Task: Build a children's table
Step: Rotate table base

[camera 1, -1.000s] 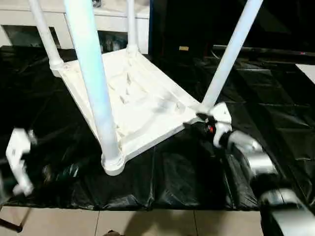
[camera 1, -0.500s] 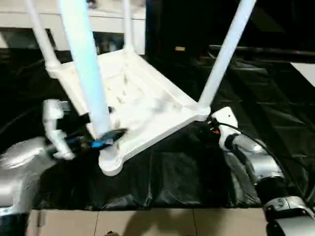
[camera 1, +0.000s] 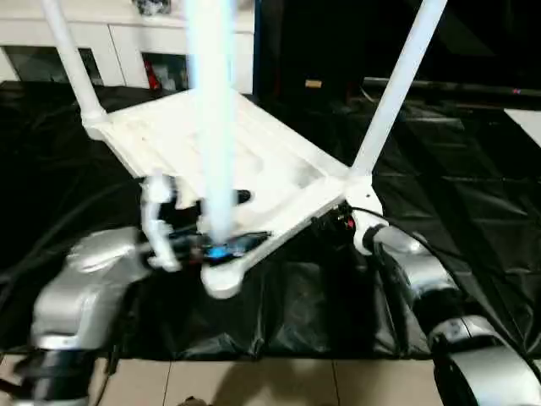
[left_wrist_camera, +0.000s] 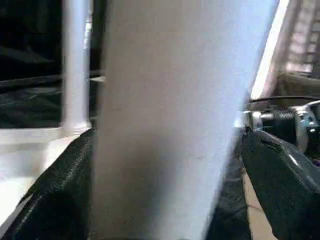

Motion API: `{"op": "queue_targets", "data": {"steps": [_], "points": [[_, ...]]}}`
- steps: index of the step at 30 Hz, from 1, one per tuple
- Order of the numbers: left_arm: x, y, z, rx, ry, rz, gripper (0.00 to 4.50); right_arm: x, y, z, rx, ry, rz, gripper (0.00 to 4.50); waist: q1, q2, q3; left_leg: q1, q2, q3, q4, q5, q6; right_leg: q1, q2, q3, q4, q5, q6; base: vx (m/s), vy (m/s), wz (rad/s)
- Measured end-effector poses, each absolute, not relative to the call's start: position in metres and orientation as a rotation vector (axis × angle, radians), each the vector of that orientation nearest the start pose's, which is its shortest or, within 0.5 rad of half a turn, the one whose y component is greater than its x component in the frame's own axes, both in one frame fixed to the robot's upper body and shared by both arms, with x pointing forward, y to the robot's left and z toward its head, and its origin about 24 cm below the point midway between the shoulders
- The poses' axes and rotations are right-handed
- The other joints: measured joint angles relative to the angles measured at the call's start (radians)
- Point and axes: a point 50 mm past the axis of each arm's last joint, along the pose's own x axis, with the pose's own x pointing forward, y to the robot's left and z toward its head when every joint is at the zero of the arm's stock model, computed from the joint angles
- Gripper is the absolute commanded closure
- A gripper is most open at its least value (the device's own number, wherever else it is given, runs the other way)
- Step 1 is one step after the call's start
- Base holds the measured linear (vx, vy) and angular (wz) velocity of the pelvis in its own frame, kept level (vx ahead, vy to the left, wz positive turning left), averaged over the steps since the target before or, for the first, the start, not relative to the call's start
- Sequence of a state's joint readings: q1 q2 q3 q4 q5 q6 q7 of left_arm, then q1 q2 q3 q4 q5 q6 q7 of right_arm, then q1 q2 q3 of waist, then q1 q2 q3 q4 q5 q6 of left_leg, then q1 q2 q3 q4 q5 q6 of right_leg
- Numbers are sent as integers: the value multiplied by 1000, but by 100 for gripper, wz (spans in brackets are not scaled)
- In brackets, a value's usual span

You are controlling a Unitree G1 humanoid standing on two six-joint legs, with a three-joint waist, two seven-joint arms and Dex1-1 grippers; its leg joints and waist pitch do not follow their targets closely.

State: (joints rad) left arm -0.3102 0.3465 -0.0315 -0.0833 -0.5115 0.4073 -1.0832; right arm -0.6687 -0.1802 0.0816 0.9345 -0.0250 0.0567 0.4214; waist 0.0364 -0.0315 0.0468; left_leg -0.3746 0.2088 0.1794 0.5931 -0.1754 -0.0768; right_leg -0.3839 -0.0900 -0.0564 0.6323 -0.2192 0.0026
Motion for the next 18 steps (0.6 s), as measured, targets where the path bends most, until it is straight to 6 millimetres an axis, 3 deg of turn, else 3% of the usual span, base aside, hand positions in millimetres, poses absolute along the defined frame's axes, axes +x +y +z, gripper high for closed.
{"op": "queue_targets", "data": {"steps": [9,18], "points": [[283,90,123,-111,-24,-1376,0,350,-120,14,-204,412,544,2,-21,-3,2,1,1,0,0,0,-1,-2,3,4,0,1,0,0,0,0],[293,57,122,-95,-53,-1385,0,352,-116,13,-192,403,548,2,-29,-3,2,0,0,1,0,0,0,-3,3,6,-1,2,0,0,0,0]]}}
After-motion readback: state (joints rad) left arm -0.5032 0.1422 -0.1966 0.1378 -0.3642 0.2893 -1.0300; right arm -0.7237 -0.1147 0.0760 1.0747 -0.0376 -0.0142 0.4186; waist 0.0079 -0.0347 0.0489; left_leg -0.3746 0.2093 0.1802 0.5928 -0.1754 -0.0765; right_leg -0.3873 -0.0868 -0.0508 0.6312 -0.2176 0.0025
